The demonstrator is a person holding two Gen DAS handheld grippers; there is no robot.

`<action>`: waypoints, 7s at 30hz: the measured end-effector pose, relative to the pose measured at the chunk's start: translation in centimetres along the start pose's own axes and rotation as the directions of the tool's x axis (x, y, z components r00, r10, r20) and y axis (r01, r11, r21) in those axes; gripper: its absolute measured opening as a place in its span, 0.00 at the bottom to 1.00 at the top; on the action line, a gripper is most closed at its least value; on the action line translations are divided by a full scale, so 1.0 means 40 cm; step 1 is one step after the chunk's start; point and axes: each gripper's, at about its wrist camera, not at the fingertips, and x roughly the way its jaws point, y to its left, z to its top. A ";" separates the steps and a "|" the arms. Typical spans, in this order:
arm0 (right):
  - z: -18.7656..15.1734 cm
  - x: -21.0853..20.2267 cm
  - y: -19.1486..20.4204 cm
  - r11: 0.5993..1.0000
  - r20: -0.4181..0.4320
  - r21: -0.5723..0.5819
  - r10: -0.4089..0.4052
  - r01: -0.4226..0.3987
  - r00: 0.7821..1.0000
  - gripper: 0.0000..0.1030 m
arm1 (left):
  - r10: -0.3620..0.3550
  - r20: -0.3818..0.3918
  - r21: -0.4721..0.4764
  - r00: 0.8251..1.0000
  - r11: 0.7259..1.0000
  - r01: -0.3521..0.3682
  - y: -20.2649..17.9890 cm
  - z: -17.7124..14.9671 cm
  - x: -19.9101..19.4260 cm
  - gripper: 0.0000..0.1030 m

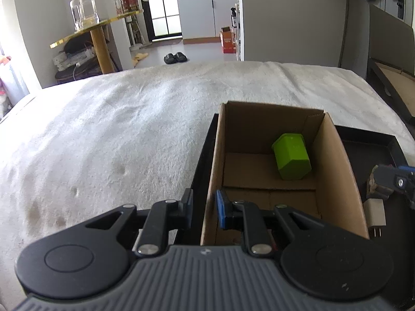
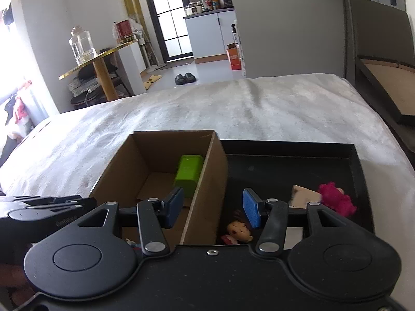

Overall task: Organize rigid objects
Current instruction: 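Lower the right gripper onto the white charger plug and close it, then lift the white charger plug and carry it toward the box, then lower the white plug into the cardboard box and open the right gripper, then move the right gripper to the beige cube charger and grasp it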

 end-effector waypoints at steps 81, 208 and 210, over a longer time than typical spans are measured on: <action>-0.167 0.104 -0.182 0.966 -0.210 -0.028 -0.258 0.258 0.943 0.47 | 0.102 -0.056 0.163 0.993 0.982 -0.091 -0.155 0.017 0.018 0.75; -0.011 0.033 -0.028 0.998 0.025 -0.003 -0.066 0.067 0.997 0.86 | 0.051 -0.023 0.081 0.998 0.996 -0.049 -0.077 0.012 0.003 0.69; -0.015 0.038 -0.047 0.997 0.021 0.014 -0.082 0.082 0.996 0.86 | 0.054 -0.028 0.086 0.998 0.995 -0.052 -0.084 0.012 0.007 0.69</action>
